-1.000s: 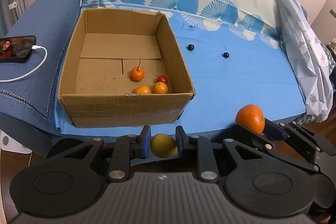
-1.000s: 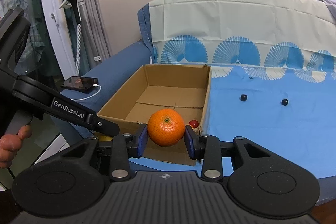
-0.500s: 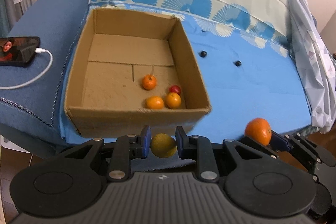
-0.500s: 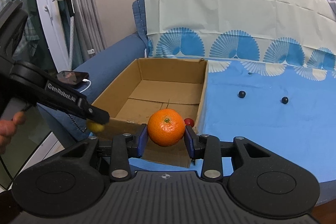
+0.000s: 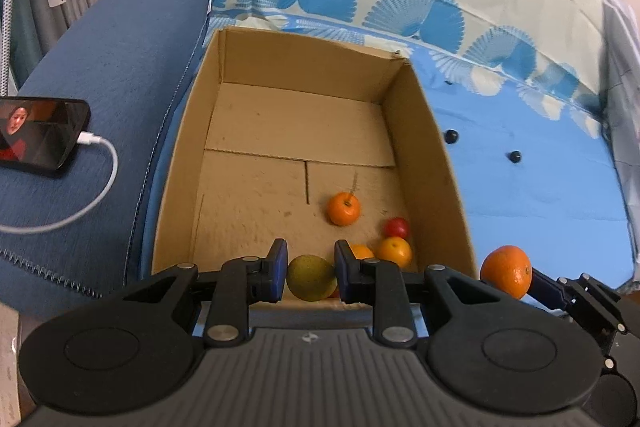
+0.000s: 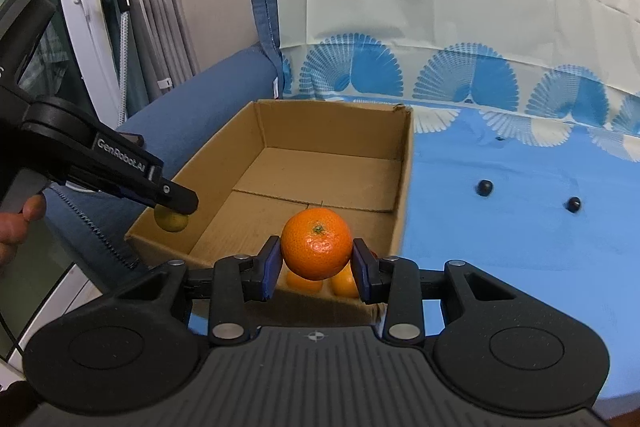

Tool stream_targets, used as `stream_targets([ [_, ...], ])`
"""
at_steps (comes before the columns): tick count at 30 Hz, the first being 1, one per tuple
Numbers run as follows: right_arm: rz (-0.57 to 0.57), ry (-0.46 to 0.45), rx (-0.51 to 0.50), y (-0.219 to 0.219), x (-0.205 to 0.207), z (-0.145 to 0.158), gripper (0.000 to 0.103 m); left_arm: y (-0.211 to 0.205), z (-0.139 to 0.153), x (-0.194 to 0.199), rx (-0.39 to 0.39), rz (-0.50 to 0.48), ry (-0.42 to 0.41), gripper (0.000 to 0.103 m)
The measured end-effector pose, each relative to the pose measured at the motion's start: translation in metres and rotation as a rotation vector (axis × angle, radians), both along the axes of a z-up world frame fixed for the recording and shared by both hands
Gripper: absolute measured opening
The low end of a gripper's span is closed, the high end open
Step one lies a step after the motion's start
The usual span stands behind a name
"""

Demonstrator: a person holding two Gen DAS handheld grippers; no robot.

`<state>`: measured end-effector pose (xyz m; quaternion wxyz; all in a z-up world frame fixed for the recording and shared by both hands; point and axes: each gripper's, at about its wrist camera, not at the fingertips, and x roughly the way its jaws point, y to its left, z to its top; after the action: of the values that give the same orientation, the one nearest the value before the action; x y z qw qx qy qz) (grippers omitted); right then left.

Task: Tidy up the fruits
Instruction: 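Carry the yellow fruit and tangerine over the cardboard box with both tools, then open the left tool over the box while the right tool releases the tangerine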

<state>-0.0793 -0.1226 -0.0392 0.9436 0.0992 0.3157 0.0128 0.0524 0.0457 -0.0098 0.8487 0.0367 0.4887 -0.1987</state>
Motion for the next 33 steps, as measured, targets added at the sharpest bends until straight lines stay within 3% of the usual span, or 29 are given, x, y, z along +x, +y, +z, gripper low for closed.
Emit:
stream_targets([
  [13, 0.054, 0.079, -0.095, 0.008, 0.072, -0.041, 0.039, -0.012, -0.056, 0.054, 0.069, 0.006, 0.046, 0.028],
  [25, 0.105, 0.136, -0.151, 0.017, 0.092, -0.069, 0.039, -0.018, -0.096, 0.074, 0.161, 0.006, 0.058, 0.028],
  [27, 0.118, 0.144, -0.146, 0.016, 0.094, -0.069, 0.041, -0.019, -0.096, 0.073, 0.165, -0.005, 0.034, 0.048],
  [28, 0.137, 0.148, -0.142, 0.016, 0.094, -0.069, 0.045, -0.020, -0.094, 0.071, 0.169, -0.008, 0.021, 0.083],
  [29, 0.156, 0.152, -0.147, 0.018, 0.095, -0.069, 0.063, -0.020, -0.091, 0.069, 0.173, 0.002, -0.005, 0.103],
  [30, 0.168, 0.151, -0.166, 0.020, 0.096, -0.068, 0.080, -0.019, -0.087, 0.064, 0.166, 0.015, -0.048, 0.103],
  [33, 0.188, 0.136, -0.220, 0.024, 0.094, -0.060, 0.087, -0.020, -0.078, 0.054, 0.162, -0.021, -0.067, 0.103],
])
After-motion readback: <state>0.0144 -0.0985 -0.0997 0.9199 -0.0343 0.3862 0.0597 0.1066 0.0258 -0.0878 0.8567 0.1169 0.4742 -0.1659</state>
